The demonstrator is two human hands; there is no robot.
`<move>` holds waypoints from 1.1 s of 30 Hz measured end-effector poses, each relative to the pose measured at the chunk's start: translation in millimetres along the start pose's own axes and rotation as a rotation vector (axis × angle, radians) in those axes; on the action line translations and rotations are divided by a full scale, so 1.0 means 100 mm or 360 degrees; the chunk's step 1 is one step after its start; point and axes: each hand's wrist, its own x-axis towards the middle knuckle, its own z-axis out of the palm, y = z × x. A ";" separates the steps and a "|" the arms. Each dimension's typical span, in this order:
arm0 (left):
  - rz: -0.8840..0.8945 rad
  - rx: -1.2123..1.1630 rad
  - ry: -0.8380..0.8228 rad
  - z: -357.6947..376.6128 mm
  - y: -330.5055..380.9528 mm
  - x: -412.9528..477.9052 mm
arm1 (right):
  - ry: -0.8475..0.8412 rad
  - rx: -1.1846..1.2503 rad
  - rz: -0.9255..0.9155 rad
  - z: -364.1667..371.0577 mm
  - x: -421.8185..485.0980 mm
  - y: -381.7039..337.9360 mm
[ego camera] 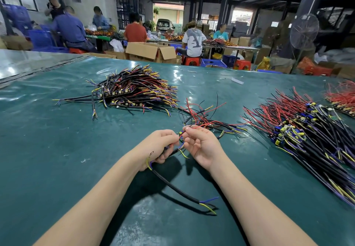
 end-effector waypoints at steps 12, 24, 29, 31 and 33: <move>0.0064 0.0017 0.0042 -0.02 -0.04 -0.03 | -0.0140 -0.0364 -0.0043 -0.05 0.01 0.07; 0.0153 0.0224 0.0250 0.03 -0.09 0.02 | 0.0076 -0.0711 -0.0329 0.01 0.02 0.15; 0.0216 0.0383 0.0339 0.04 -0.11 0.02 | -0.0008 -0.0698 -0.0205 0.01 0.01 0.15; 0.0241 0.0458 0.0364 0.04 -0.13 0.03 | -0.0005 -0.0752 -0.0215 0.01 0.02 0.14; 0.0242 0.0508 0.0364 0.05 -0.14 0.03 | 0.0019 -0.0853 -0.0257 0.00 0.02 0.14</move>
